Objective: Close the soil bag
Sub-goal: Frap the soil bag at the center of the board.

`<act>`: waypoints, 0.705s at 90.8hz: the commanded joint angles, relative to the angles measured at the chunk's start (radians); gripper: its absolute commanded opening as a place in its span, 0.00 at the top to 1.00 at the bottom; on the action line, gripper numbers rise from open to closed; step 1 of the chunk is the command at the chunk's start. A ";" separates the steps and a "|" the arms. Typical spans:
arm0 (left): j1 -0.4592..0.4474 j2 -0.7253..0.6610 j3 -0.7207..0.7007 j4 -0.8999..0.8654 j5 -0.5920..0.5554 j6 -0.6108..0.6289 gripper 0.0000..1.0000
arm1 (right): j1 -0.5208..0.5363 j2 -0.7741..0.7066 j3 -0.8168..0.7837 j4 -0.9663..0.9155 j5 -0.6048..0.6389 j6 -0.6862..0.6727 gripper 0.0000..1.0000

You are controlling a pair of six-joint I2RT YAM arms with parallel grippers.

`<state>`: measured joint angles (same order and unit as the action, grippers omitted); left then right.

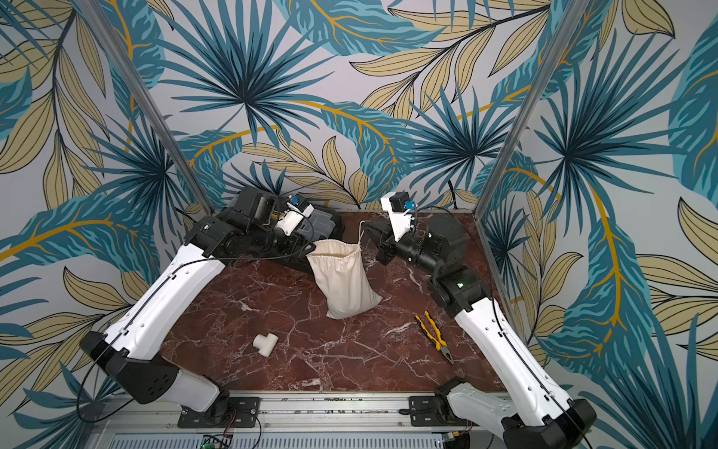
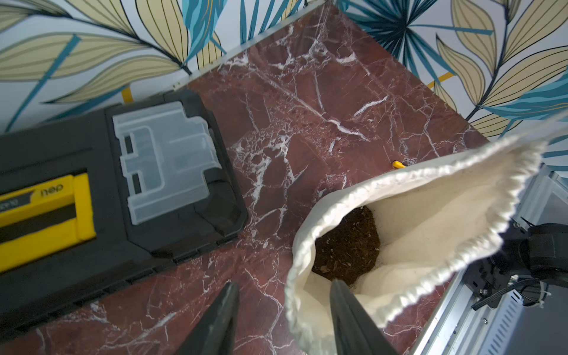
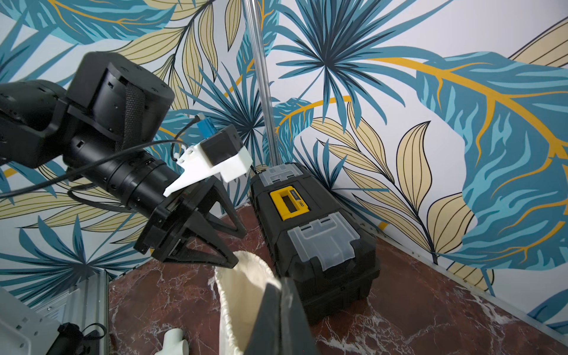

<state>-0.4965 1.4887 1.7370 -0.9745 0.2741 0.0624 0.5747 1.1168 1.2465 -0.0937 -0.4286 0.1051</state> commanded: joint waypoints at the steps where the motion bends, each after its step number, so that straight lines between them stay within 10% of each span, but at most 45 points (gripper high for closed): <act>1: -0.006 -0.090 -0.055 0.181 0.070 0.000 0.47 | 0.001 0.006 0.033 0.113 -0.019 0.053 1.00; 64: -0.211 -0.034 -0.081 0.429 0.100 0.154 0.46 | -0.001 0.021 0.044 0.101 0.018 0.180 1.00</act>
<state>-0.7082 1.4342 1.6299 -0.5621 0.3981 0.1539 0.5747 1.1465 1.2591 -0.0795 -0.3943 0.2489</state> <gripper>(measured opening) 0.544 0.051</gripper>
